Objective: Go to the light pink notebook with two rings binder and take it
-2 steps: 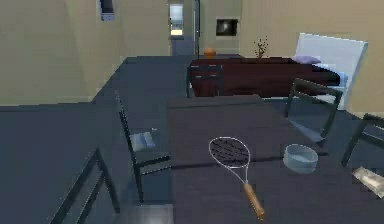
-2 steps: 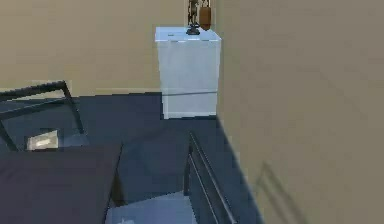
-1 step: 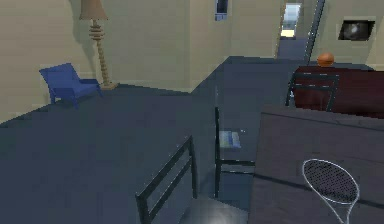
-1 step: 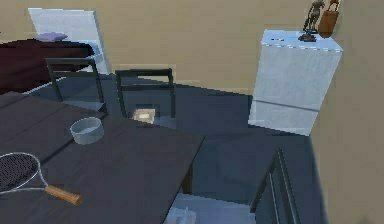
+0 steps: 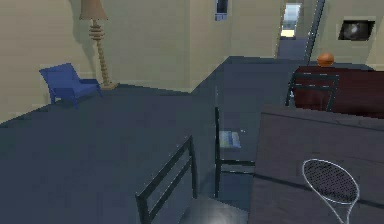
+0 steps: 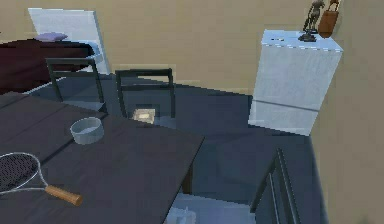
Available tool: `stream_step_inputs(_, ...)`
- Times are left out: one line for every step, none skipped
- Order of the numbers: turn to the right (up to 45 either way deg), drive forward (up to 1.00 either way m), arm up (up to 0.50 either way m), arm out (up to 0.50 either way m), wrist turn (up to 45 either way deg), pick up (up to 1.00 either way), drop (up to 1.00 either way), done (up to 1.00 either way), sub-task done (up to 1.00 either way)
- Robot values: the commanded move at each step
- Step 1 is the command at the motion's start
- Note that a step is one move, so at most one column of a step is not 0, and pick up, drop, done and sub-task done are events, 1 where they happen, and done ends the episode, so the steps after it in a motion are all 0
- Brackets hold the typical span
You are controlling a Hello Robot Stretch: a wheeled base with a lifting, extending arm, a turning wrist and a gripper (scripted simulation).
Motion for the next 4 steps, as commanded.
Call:
stream_step_inputs(0.0, 0.0, 0.06, 0.0, 0.0, 0.0, 0.0, 0.0, 0.0)
stream_step_inputs(0.0, 0.0, 0.0, 0.14, 0.0, 0.0, 0.0, 0.0, 0.0)
stream_step_inputs(0.0, 0.0, 0.0, 0.0, 45.0, 0.0, 0.0, 0.0, 0.0)
stream_step_inputs(0.0, 0.0, 0.0, 0.0, 45.0, 0.0, 0.0, 0.0, 0.0)
